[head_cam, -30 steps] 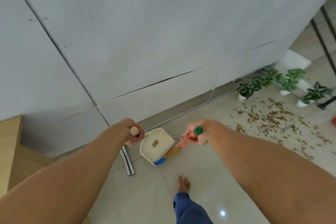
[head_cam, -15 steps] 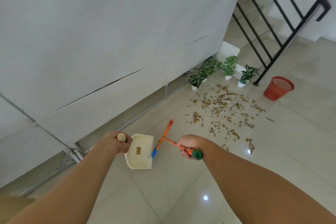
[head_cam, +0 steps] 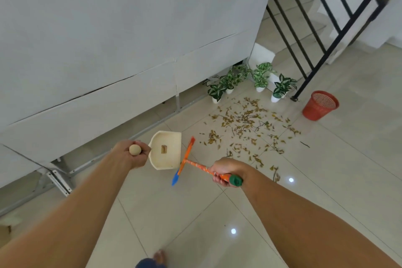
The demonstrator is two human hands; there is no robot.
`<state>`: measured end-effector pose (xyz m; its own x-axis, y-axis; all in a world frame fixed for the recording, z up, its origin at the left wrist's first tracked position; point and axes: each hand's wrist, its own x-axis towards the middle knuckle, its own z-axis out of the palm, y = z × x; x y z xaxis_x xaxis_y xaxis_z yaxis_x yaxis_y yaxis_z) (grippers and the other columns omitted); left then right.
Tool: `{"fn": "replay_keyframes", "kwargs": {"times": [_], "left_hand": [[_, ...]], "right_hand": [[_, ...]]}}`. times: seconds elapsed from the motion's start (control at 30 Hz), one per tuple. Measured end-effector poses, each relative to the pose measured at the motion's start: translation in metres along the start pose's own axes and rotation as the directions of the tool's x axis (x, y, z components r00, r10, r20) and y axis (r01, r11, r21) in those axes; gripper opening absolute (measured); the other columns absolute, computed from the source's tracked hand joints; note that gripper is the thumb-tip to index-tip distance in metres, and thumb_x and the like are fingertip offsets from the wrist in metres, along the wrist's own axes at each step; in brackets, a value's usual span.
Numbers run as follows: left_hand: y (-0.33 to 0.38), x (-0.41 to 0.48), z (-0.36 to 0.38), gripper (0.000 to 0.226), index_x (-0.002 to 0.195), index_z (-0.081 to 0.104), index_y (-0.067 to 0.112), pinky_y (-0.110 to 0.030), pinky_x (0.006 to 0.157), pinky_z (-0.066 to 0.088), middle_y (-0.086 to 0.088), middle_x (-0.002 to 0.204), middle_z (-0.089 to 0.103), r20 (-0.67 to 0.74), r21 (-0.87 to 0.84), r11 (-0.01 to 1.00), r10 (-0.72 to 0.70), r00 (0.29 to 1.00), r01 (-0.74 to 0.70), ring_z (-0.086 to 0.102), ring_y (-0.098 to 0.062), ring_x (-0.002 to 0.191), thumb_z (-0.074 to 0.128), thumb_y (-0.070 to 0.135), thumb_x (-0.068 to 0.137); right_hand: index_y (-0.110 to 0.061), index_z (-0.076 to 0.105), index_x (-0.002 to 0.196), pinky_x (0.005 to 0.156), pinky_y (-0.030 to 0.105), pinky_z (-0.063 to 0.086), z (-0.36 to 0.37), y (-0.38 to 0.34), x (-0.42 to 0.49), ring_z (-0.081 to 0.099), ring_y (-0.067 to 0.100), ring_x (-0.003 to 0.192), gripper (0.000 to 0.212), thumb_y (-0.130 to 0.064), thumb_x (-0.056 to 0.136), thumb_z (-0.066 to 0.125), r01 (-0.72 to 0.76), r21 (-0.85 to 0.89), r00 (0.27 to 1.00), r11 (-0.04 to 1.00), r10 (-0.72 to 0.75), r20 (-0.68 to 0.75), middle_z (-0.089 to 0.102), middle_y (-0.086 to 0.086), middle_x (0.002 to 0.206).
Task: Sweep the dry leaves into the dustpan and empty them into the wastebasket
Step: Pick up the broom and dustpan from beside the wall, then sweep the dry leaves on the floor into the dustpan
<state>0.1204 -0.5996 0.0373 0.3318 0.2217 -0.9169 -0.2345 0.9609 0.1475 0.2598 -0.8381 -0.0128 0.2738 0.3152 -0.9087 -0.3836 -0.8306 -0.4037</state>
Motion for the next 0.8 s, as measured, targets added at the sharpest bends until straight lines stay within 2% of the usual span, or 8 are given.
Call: {"fn": "replay_keyframes", "kwargs": {"times": [0.1,0.17,0.27,0.43,0.57,0.67,0.73,0.8], "left_hand": [[-0.01,0.005,0.021,0.022,0.088,0.047,0.008,-0.014,0.03,0.036,-0.008,0.049,0.045,0.019,0.008,1.0,0.016,1.0,-0.016,0.039,-0.004,0.04,0.044,0.01,0.11],[-0.013,0.015,0.037,0.021,0.089,0.048,0.008,-0.014,0.03,0.037,-0.009,0.044,0.044,0.009,0.01,1.0,0.03,1.0,-0.03,0.039,-0.006,0.035,0.045,0.01,0.11],[-0.016,0.036,0.065,0.021,0.089,0.049,0.007,-0.013,0.032,0.038,-0.007,0.057,0.047,-0.018,0.0,0.999,0.047,0.999,-0.047,0.04,-0.006,0.034,0.045,0.008,0.109],[-0.039,0.074,0.112,0.02,0.088,0.049,0.006,-0.011,0.034,0.039,-0.008,0.071,0.047,-0.094,0.049,0.997,0.066,0.993,-0.062,0.04,-0.003,0.042,0.043,0.002,0.107],[-0.053,0.093,0.141,0.022,0.085,0.048,0.007,-0.013,0.031,0.037,-0.004,0.07,0.044,-0.154,0.074,0.997,0.042,0.987,-0.031,0.039,-0.003,0.048,0.041,0.001,0.106],[-0.057,0.103,0.158,0.021,0.086,0.045,0.009,-0.013,0.033,0.036,-0.006,0.071,0.044,-0.196,0.004,0.999,0.032,0.98,-0.032,0.04,-0.005,0.046,0.041,0.002,0.105],[-0.061,0.109,0.172,0.02,0.086,0.045,0.009,-0.014,0.034,0.035,-0.008,0.074,0.043,-0.229,-0.03,0.998,0.043,0.973,-0.051,0.042,-0.006,0.047,0.039,0.0,0.104],[-0.069,0.113,0.183,0.018,0.088,0.046,0.01,-0.015,0.032,0.034,-0.008,0.076,0.044,-0.251,-0.014,0.998,0.05,0.967,-0.055,0.043,-0.006,0.047,0.039,0.001,0.103]], "right_hand": [[-0.021,0.052,0.085,0.037,0.014,0.04,-0.025,-0.015,0.016,0.044,0.005,0.048,0.023,-0.017,0.103,0.038,0.027,-0.056,0.999,0.998,-0.029,-0.04,0.049,0.0,0.066],[-0.012,0.052,0.1,0.045,0.015,0.047,-0.044,-0.022,0.03,0.053,0.005,0.047,0.012,-0.016,0.103,0.041,0.005,0.014,0.999,1.0,-0.004,-0.033,0.06,0.004,0.077],[-0.003,0.048,0.117,0.039,0.015,0.046,-0.076,-0.026,0.052,0.052,0.003,0.044,0.018,-0.011,0.101,0.045,-0.049,0.094,0.999,0.994,0.049,0.006,0.066,0.013,0.091],[-0.007,0.052,0.098,0.034,0.013,0.04,-0.125,-0.023,0.076,0.043,0.001,0.038,0.012,-0.019,0.1,0.051,-0.216,0.035,0.975,0.976,0.214,0.051,0.051,0.0,0.069],[-0.01,0.049,0.087,0.037,0.013,0.04,-0.164,-0.024,0.074,0.043,0.004,0.039,0.014,-0.014,0.1,0.046,-0.275,-0.088,0.961,0.957,0.274,-0.031,0.047,0.0,0.065],[-0.022,0.047,0.081,0.064,0.024,0.044,-0.189,-0.039,0.066,0.046,0.013,0.059,0.026,0.0,0.095,0.043,-0.15,-0.304,0.987,0.941,0.125,-0.102,0.053,0.009,0.073],[-0.013,0.054,0.085,0.071,0.031,0.043,-0.207,-0.057,0.057,0.047,0.017,0.065,0.017,-0.002,0.092,0.043,-0.124,-0.43,0.991,0.894,0.093,-0.092,0.054,0.013,0.075],[-0.006,0.059,0.094,0.065,0.026,0.044,-0.226,-0.072,0.055,0.047,0.014,0.061,0.016,-0.005,0.094,0.043,-0.119,-0.472,0.993,0.874,0.096,-0.072,0.053,0.01,0.072]]}}
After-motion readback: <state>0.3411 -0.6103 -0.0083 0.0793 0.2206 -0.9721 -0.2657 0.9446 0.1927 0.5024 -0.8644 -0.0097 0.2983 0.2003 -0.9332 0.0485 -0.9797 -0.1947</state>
